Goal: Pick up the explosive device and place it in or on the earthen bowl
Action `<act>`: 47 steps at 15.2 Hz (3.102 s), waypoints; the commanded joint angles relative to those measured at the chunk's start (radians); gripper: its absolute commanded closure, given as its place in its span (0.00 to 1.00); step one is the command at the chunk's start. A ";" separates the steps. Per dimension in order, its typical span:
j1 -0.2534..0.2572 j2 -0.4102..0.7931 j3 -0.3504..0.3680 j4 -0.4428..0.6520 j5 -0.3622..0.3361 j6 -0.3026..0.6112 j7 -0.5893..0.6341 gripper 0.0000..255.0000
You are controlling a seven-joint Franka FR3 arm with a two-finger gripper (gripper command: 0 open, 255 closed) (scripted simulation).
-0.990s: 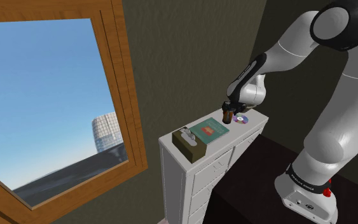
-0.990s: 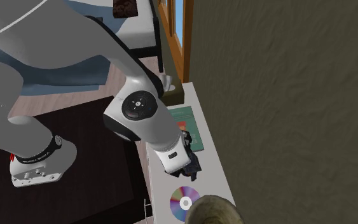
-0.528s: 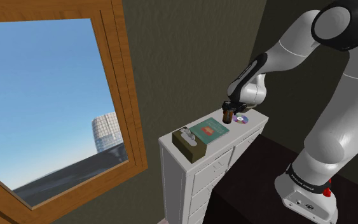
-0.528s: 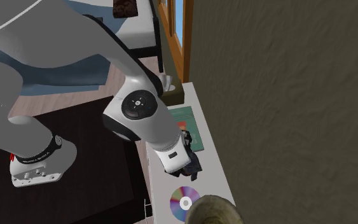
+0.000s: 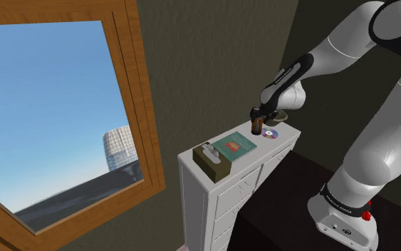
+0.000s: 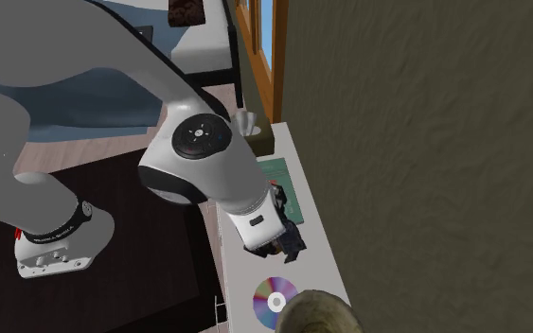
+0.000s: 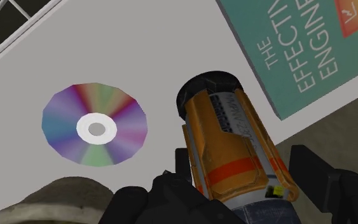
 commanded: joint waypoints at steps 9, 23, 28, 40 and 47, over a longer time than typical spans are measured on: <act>-0.021 -0.151 -0.012 0.010 -0.188 -0.155 0.148 1.00; -0.051 -0.311 0.013 0.074 -0.261 -0.377 0.208 1.00; -0.065 -0.250 -0.070 0.159 -0.219 -0.404 0.077 1.00; -0.116 -0.019 -0.221 0.421 -0.021 -0.475 -0.262 1.00; -0.118 0.042 -0.213 0.389 0.051 -0.393 -0.322 1.00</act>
